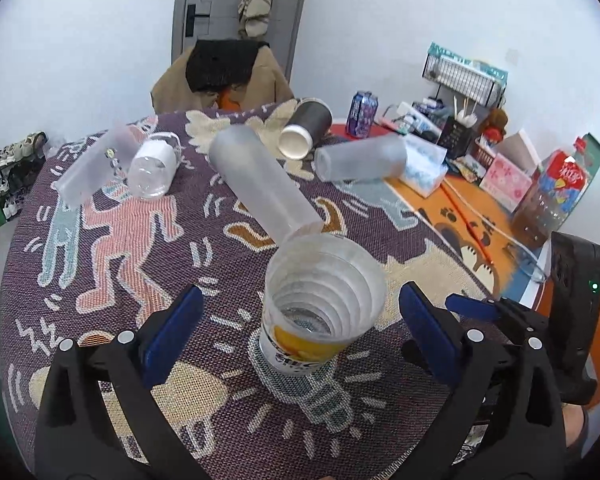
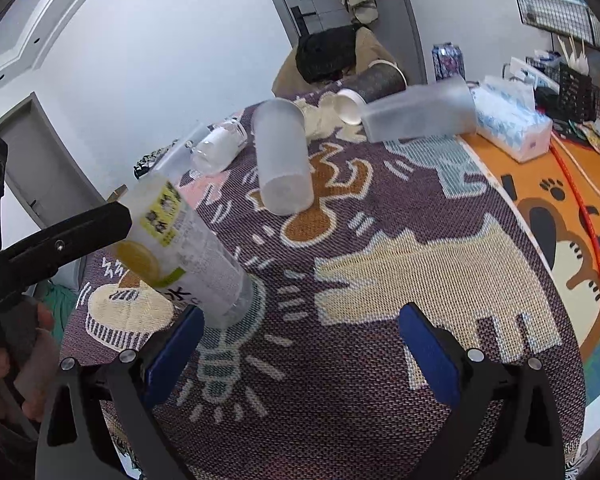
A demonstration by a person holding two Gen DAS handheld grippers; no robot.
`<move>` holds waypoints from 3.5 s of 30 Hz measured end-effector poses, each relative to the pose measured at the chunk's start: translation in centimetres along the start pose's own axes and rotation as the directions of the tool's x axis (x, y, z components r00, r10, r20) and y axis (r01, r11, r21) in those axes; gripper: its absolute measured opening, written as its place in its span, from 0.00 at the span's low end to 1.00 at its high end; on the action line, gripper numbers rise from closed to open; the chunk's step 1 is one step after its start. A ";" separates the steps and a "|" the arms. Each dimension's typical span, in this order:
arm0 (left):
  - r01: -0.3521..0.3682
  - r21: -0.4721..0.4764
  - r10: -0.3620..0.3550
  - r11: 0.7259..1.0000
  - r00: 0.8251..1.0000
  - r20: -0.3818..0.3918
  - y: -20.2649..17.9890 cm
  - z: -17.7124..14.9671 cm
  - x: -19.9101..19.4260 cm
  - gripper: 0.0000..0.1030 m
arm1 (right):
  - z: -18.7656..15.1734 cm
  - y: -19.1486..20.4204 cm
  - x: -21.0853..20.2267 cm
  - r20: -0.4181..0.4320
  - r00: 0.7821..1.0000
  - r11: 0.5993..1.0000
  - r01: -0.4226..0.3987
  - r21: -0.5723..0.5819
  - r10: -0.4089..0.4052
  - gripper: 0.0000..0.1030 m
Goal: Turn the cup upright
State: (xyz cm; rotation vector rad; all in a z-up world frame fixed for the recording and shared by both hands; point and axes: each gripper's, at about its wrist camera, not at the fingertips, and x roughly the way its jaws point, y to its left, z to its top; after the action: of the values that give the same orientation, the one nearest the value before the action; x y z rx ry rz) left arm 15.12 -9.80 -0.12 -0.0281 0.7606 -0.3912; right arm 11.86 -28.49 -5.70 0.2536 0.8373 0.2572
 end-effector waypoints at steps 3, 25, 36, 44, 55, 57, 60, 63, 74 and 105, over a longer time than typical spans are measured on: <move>-0.015 -0.013 0.015 1.000 0.999 0.050 0.5 -0.3 -1.5 0.95 | 0.2 0.8 -0.5 0.027 1.000 1.000 -0.002 -0.008 0.002 0.93; -0.114 -0.203 0.160 0.973 0.960 0.229 5.8 -6.3 -9.8 0.95 | -1.1 6.4 -3.5 0.127 0.992 0.994 0.032 -0.107 -0.018 0.93; -0.209 -0.186 0.256 0.960 0.924 0.284 5.5 -9.0 -13.5 0.95 | -3.4 7.6 -6.1 0.201 0.979 0.988 0.059 -0.143 -0.030 0.93; -0.234 -0.180 0.280 0.955 0.910 0.305 4.6 -9.6 -16.0 0.95 | -4.0 8.6 -8.2 0.222 0.975 0.986 0.038 -0.161 -0.001 0.93; -0.229 -0.160 0.271 0.960 0.903 0.332 3.3 -10.3 -17.5 0.95 | -4.8 8.9 -10.1 0.261 0.965 0.982 0.025 -0.185 0.025 0.93; -0.229 -0.158 0.270 0.961 0.903 0.334 3.2 -10.4 -17.6 0.95 | -5.0 8.9 -10.4 0.267 0.963 0.982 0.010 -0.189 0.041 0.93; -0.228 -0.158 0.269 0.961 0.903 0.334 3.2 -10.5 -17.7 0.95 | -5.3 9.1 -10.7 0.279 0.959 0.977 0.004 -0.212 0.057 0.85; -0.226 -0.152 0.266 0.962 0.902 0.339 2.9 -10.8 -17.9 0.95 | -5.4 9.2 -10.8 0.270 0.960 0.977 -0.014 -0.212 0.073 0.80; -0.223 -0.148 0.261 0.964 0.903 0.342 2.5 -11.5 -18.2 0.95 | -5.8 9.3 -11.0 0.276 0.958 0.975 -0.015 -0.222 0.077 0.80; -0.229 -0.147 0.266 0.962 0.903 0.338 2.1 -11.7 -17.3 0.95 | -6.1 8.3 -11.0 0.271 0.962 0.981 0.018 -0.193 0.035 0.93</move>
State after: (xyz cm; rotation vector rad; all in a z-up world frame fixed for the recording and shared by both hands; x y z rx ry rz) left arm -3.40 -0.41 2.56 -0.0964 0.4171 -0.0958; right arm -0.84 -23.49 0.68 0.1065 0.5332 0.3022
